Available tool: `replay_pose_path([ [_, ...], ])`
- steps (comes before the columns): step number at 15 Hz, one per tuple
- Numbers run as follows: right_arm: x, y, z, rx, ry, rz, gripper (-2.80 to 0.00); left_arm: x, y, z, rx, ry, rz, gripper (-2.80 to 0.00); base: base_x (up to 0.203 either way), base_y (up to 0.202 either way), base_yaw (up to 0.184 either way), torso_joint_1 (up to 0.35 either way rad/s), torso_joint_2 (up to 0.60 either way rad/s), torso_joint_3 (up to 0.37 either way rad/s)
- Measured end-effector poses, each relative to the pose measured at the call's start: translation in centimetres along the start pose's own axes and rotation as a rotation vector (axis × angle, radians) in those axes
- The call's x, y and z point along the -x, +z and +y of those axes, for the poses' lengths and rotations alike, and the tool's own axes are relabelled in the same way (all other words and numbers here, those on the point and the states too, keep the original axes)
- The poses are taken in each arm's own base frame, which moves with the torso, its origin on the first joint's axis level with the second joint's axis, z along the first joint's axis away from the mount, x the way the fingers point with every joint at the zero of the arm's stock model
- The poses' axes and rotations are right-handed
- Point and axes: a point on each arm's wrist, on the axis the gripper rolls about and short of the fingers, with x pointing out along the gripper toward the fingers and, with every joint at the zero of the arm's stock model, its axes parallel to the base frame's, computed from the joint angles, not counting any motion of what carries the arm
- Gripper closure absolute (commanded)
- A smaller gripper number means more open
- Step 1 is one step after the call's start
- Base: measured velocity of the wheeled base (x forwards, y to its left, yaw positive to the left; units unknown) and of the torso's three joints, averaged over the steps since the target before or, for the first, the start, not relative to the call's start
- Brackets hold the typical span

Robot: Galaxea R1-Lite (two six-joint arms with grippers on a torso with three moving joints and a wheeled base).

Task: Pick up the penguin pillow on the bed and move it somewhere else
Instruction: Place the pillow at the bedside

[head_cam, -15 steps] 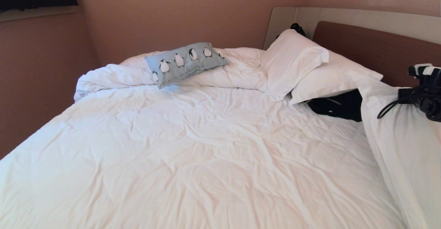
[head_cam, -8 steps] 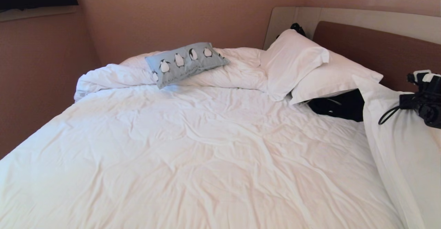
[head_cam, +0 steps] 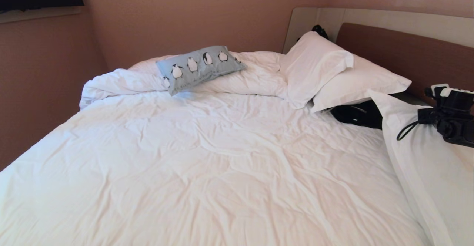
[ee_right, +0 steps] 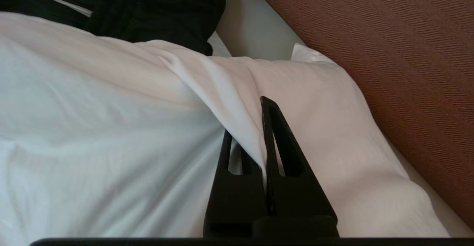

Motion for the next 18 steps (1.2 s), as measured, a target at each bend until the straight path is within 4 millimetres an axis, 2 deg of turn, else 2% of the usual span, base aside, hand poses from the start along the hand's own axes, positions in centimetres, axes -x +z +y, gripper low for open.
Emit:
replay_pose_path([
  [5, 0.0, -0.1, 0.1, -0.002, -0.021, 0.008, 0.0, 0.0, 0.0, 0.0, -0.001, 0.0, 0.0, 0.0, 0.0, 0.0, 0.0, 0.0, 0.0, 0.0],
  [6, 0.0, -0.1, 0.1, -0.001, -0.02, 0.01, -2.8, 0.0, 0.0, 0.0, -0.001, 0.0, 0.0, 0.0, 0.0, 0.0, 0.0, 0.0, 0.0, 0.0],
  [15, 0.2, 0.4, -0.1, -0.052, -0.003, 0.001, -2.8, 0.0, 0.0, 0.0, -0.001, 0.0, 0.0, 0.0, 0.0, 0.0, 0.0, 0.0, 0.0, 0.0],
  [18, 0.6, 1.5, -2.4, -0.116, -0.005, -0.022, -2.8, 0.0, 0.0, 0.0, -0.001, 0.0, 0.0, 0.0, 0.0, 0.0, 0.0, 0.0, 0.0, 0.0],
])
